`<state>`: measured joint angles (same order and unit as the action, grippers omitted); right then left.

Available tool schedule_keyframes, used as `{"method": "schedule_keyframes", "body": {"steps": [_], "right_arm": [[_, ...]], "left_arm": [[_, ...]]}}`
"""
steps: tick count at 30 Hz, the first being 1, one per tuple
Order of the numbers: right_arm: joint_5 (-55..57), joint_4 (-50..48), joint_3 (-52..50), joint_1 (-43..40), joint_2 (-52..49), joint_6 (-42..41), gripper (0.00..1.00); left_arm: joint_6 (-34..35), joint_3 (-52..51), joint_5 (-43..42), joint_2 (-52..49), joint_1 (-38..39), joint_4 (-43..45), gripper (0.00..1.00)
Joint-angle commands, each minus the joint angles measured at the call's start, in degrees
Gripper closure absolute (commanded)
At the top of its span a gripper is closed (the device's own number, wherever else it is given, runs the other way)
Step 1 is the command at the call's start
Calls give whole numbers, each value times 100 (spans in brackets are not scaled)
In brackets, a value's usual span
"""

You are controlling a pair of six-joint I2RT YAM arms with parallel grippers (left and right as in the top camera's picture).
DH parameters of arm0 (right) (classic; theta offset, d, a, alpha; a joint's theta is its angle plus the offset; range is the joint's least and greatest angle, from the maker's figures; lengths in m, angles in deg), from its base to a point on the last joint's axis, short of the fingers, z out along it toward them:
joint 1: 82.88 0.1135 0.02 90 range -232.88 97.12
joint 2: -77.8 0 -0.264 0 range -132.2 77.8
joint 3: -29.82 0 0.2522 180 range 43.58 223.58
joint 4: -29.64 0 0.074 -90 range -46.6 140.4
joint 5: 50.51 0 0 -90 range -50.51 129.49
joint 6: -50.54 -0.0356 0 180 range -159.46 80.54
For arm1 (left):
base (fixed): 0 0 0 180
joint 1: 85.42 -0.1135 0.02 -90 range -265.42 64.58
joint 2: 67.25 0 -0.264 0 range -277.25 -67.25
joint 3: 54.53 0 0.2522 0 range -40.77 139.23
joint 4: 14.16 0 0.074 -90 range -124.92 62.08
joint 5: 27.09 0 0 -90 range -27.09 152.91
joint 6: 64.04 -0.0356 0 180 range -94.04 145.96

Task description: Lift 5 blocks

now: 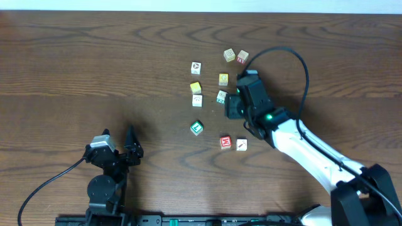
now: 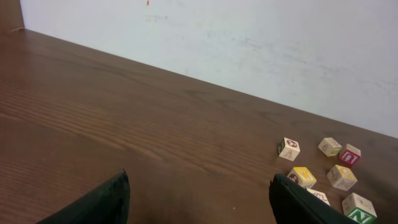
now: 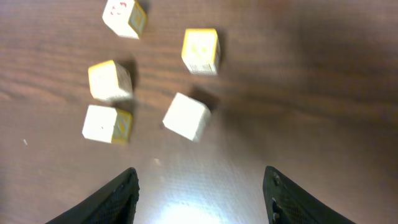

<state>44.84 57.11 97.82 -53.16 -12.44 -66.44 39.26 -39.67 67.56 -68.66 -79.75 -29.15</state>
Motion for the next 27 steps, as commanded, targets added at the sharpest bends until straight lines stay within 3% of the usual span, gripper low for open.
{"method": "schedule_keyframes", "body": {"steps": [1,12,22,27], "right_arm": [[52,-31,380,-31,-437,-350,38],[302,612,1788,39,-1976,-1508,48],[343,660,1851,188,-2341,-1781,50],[343,632,1851,188,-2345,-1781,56]], "left_arm": [[-11,-87,98,-7,7,-258,28],[-11,-87,98,-7,7,-258,28],[-11,-87,96,-7,7,-258,28],[-11,-87,98,-7,7,-258,28]]}}
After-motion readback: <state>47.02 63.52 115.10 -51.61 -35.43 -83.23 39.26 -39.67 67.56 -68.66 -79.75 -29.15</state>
